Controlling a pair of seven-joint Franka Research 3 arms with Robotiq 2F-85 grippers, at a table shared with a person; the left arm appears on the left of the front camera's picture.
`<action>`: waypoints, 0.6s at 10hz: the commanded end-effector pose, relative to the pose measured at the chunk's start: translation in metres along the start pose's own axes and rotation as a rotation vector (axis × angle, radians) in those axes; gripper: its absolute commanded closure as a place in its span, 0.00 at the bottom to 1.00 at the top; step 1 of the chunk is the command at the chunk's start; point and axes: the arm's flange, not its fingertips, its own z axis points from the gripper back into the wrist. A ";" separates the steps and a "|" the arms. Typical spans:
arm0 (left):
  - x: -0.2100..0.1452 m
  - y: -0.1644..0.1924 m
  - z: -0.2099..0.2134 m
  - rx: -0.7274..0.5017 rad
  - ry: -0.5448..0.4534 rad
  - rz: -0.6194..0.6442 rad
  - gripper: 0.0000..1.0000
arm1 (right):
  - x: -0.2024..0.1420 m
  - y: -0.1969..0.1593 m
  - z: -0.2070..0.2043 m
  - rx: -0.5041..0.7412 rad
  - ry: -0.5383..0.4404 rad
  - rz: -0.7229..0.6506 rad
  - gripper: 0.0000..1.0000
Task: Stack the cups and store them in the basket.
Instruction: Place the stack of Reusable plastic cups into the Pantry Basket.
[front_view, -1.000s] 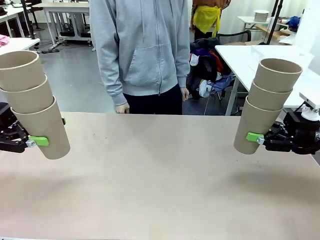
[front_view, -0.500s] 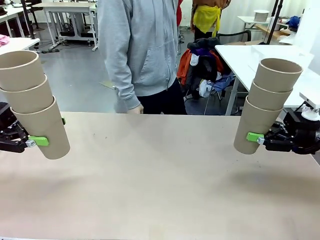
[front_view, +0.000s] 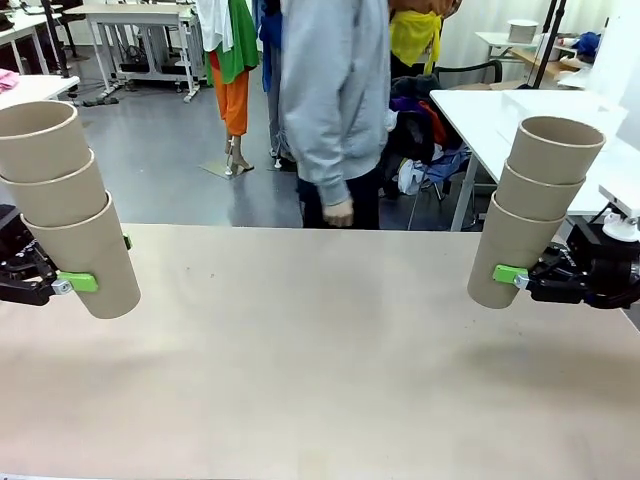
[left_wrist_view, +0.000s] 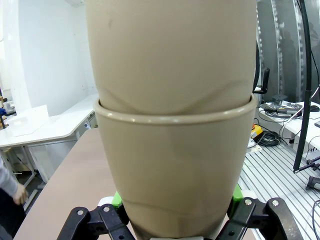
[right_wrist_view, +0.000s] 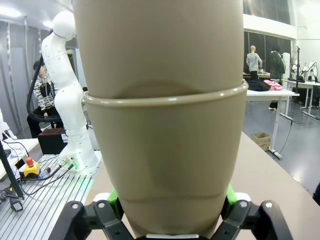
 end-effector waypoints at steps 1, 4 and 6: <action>0.003 -0.001 0.001 0.002 -0.007 -0.008 0.15 | 0.004 0.000 0.000 -0.004 -0.004 0.011 0.17; 0.003 -0.001 0.001 0.002 -0.007 -0.008 0.15 | 0.004 0.000 0.000 -0.004 -0.004 0.011 0.17; 0.003 -0.001 0.001 0.002 -0.007 -0.008 0.15 | 0.004 0.000 0.000 -0.004 -0.004 0.011 0.17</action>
